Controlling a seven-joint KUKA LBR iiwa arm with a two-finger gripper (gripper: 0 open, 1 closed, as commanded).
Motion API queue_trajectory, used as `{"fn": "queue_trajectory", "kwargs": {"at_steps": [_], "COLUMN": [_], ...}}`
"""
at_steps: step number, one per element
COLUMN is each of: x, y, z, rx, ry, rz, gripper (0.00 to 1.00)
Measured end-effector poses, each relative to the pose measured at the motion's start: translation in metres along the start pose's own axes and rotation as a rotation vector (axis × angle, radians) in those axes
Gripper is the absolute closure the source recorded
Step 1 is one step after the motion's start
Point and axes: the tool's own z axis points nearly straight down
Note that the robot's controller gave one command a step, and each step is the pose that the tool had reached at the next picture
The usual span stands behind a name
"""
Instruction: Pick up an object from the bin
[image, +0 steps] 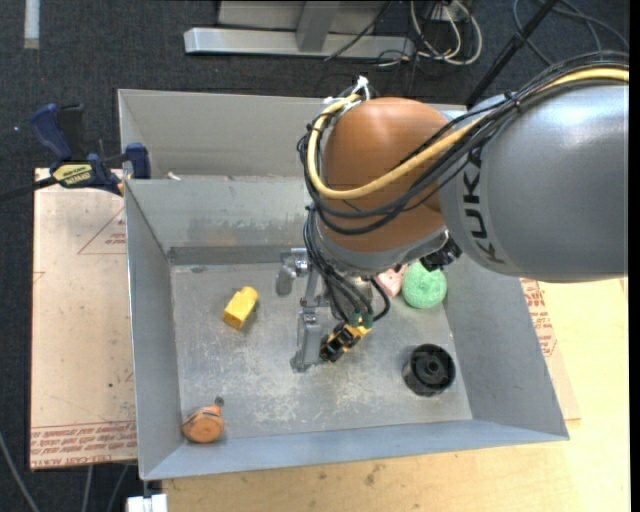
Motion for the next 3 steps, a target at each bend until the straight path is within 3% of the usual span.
{"fn": "queue_trajectory", "kwargs": {"at_steps": [1,2,3], "x": [-0.038,-0.051,-0.045], "y": [-0.018,-0.048,-0.069], "z": [0.028,0.047,0.096], "rx": [-0.003,0.001,0.000], "ry": [-0.007,0.001,-0.006], "rz": [0.010,0.102,0.061], "gripper": [0.00,0.00,0.00]}}
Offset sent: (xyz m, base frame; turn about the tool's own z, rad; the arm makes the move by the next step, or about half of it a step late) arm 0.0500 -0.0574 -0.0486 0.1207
